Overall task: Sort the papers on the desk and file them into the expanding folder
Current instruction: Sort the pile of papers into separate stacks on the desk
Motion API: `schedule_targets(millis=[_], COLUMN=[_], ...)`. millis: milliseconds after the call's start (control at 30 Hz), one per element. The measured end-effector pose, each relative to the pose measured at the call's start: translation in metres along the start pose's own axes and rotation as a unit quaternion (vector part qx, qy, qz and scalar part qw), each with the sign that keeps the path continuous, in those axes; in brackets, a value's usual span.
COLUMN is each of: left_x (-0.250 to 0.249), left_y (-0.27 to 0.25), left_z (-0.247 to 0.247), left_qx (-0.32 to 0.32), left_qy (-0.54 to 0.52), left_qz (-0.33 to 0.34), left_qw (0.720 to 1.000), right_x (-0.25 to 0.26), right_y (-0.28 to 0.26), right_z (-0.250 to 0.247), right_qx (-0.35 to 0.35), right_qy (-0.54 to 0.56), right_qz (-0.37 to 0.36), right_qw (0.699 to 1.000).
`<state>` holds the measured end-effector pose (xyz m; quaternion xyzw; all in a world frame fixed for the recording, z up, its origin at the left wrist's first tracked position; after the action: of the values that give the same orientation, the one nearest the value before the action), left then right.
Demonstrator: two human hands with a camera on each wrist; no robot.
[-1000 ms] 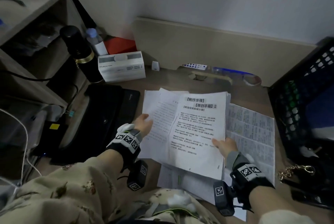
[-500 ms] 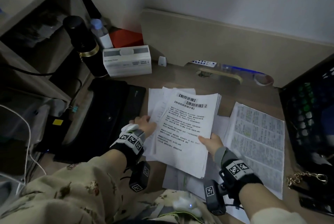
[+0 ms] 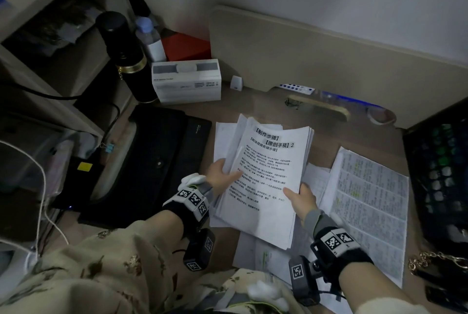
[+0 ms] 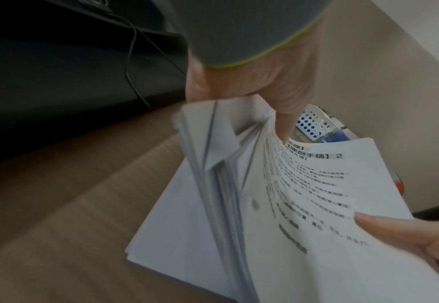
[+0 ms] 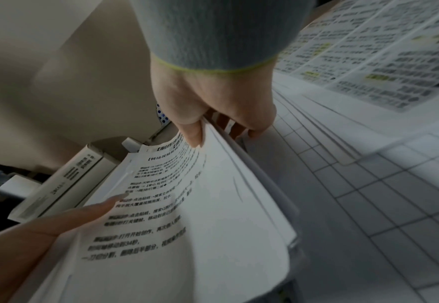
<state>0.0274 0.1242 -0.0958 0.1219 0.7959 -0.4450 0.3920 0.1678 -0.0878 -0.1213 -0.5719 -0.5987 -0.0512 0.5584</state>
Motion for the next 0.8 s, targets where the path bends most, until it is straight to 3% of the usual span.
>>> schedule_targets(millis=[133, 300, 433, 567, 800], left_x=[-0.002, 0.005, 0.009, 0.007, 0.024], left_y=[-0.002, 0.003, 0.002, 0.007, 0.019], left_z=[0.009, 0.004, -0.008, -0.018, -0.011], left_qx=[0.054, 0.065, 0.077, 0.059, -0.001], left_qy=[-0.054, -0.093, -0.213, -0.302, -0.183], left_qz=[-0.011, 0.001, -0.001, -0.011, -0.045], left_qw=[0.997, 0.994, 0.974, 0.951, 0.982], right_x=[-0.025, -0.072, 0.004, 0.029, 0.025], right_y=[0.03, 0.078, 0.02, 0.008, 0.024], right_z=[0.015, 0.022, 0.016, 0.013, 0.016], right_qx=[0.049, 0.075, 0.06, 0.045, 0.04], right_qy=[0.034, 0.026, 0.077, 0.127, 0.041], right_qz=[-0.012, -0.021, -0.025, -0.027, -0.052], right_qw=[0.998, 0.997, 0.995, 0.991, 0.997])
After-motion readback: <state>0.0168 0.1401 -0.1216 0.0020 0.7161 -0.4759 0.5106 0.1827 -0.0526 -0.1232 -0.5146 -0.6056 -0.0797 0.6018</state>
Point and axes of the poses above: each hand's wrist, its own y-axis towards the middle knuckle, its own z-axis out of the palm, x = y × z, the point moved 8 cm from there along y, towards the middle knuckle, and after that the axes turned 6 degrees about -z, right-handed, at the moved point
